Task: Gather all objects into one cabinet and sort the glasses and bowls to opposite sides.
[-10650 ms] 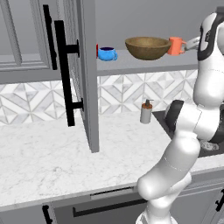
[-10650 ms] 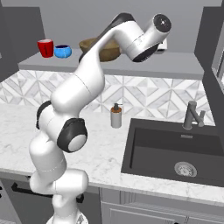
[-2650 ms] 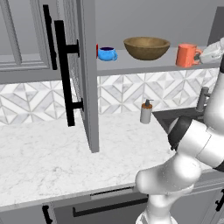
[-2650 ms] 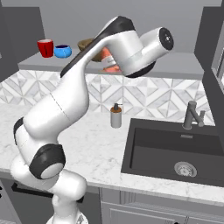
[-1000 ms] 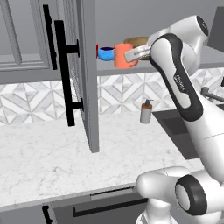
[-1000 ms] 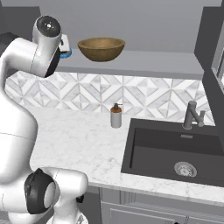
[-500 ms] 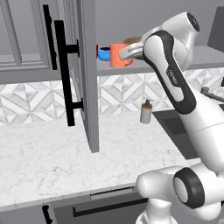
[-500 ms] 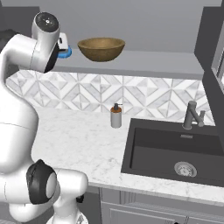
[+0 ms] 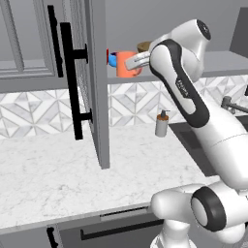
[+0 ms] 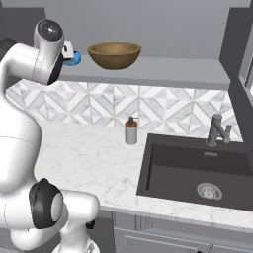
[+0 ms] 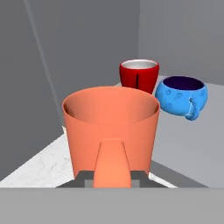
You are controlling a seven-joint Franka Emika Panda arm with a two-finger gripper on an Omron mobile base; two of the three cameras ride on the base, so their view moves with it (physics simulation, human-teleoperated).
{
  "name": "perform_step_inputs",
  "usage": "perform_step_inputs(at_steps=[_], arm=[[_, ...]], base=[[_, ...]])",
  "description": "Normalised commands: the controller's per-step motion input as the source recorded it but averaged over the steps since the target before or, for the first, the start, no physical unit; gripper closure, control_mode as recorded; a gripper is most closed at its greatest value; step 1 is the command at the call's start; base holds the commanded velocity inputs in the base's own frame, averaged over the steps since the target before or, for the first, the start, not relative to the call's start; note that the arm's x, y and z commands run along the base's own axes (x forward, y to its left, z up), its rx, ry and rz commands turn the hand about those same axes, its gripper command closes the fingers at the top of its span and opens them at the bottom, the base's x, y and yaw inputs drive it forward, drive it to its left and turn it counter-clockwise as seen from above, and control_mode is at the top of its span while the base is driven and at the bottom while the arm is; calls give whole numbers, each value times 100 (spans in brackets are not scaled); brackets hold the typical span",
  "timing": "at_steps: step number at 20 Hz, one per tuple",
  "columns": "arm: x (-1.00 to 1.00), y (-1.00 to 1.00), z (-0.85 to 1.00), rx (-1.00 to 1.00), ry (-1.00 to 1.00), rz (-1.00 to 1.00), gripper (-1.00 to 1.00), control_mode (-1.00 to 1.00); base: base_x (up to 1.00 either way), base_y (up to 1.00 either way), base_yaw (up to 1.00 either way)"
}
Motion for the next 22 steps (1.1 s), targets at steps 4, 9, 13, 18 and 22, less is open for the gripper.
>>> perform_step_inputs(at_steps=[4, 9, 13, 18, 22], arm=[[42, 10, 0, 0, -4, -4, 100, -100], [46, 3, 0, 0, 0, -5, 100, -100], [34, 5, -3, 0, 0, -4, 100, -100], [18, 6, -2, 0, 0, -2, 100, -100], [16, 3, -5, 0, 0, -2, 100, -100]], base=[[0, 0, 0], [0, 0, 0], [0, 0, 0], [0, 0, 0], [0, 0, 0]])
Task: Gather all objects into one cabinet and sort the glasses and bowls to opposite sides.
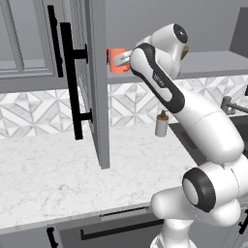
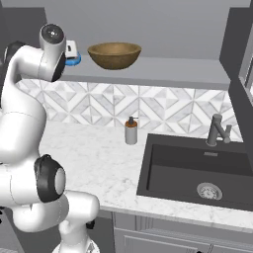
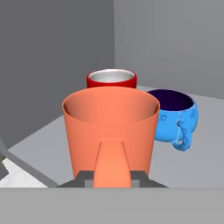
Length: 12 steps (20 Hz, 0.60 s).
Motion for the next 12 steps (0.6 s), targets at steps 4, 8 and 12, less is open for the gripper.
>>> perform_step_inputs(at_steps=[4, 8, 12], arm=[[3, 3, -8, 0, 0, 0, 100, -100], [0, 1, -11, 0, 0, 0, 100, -100], [0, 7, -27, -2, 0, 0, 100, -100]], base=[[0, 0, 0], [0, 0, 0], [0, 0, 0]])
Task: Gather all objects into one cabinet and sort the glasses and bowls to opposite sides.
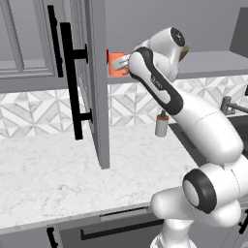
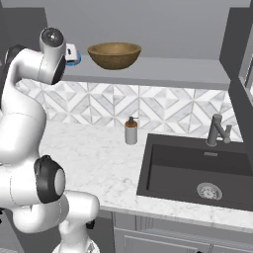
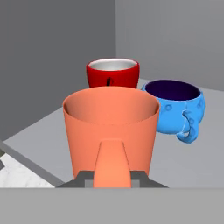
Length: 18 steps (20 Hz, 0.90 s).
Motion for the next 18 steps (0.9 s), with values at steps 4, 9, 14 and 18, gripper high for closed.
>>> perform_step_inputs(at_steps=[4, 9, 14, 18], arm=[[0, 2, -19, 0, 0, 0, 100, -100], [18, 1, 0, 0, 0, 0, 100, -100], [23, 2, 0, 0, 0, 0, 100, -100], [12, 0, 0, 0, 0, 0, 100, -100]], base=[[0, 0, 0], [0, 0, 0], [0, 0, 0], [0, 0, 0]])
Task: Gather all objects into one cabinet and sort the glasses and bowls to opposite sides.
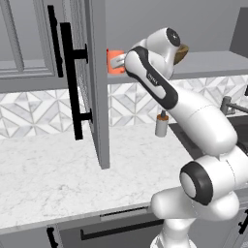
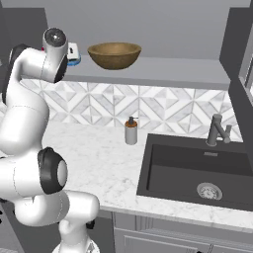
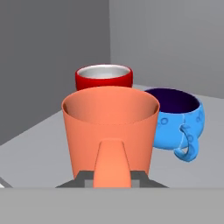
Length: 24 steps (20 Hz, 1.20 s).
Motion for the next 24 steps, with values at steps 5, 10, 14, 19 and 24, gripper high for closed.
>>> perform_step_inputs(at_steps=[5, 10, 14, 19, 24], arm=[[4, 0, 0, 0, 0, 0, 100, -100], [0, 0, 0, 0, 0, 0, 100, -100], [0, 0, 0, 0, 0, 0, 100, -100], [0, 0, 0, 0, 0, 0, -100, -100], [0, 0, 0, 0, 0, 0, -100, -100]], base=[[0, 0, 0], [0, 0, 0], [0, 0, 0], [0, 0, 0], [0, 0, 0]])
